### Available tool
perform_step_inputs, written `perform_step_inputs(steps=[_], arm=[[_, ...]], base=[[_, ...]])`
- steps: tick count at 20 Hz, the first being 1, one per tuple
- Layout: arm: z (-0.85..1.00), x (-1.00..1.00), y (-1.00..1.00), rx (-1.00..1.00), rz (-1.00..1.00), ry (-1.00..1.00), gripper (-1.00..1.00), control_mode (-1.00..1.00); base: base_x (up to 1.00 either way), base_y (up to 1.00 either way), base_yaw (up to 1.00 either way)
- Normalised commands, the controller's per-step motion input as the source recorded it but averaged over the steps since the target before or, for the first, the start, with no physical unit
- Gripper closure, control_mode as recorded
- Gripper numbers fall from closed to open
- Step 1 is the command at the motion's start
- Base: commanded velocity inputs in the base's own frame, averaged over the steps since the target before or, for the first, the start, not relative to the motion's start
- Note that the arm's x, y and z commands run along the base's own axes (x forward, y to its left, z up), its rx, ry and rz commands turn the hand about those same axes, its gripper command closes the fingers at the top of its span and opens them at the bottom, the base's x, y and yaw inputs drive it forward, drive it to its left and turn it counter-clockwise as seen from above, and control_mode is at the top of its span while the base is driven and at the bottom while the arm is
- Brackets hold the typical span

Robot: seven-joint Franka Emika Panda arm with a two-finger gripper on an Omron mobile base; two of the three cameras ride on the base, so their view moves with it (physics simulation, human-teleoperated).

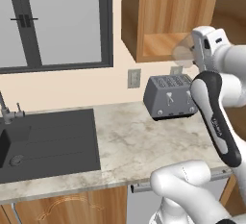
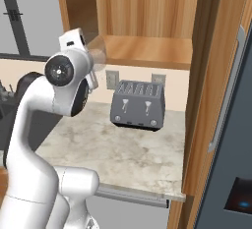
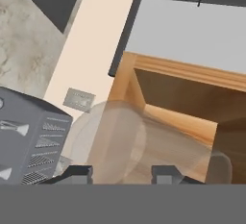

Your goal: There is a bowl on the dining counter. Grab a lemon wedge from the fridge and place it in the bowl. Then get the liquor bottle and glass cup from the cabinet and place them next to the bowl.

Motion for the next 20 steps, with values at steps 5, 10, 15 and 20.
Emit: perform_step_inputs(steps=[5,10,15,20], arm=[[0.0,-0.1,0.0,0.0,-0.01,0.0,1.0,-1.0],[0.0,-0.67,0.0,0.0,0.0,-0.06,1.0,-1.0],[0.0,-0.93,0.0,0.0,0.0,-0.06,1.0,-1.0],[0.0,-0.89,0.0,0.0,0.0,-0.04,1.0,-1.0]], base=[[0.0,0.0,0.0],[0.0,0.0,0.0],[0.0,0.0,0.0],[0.0,0.0,0.0]])
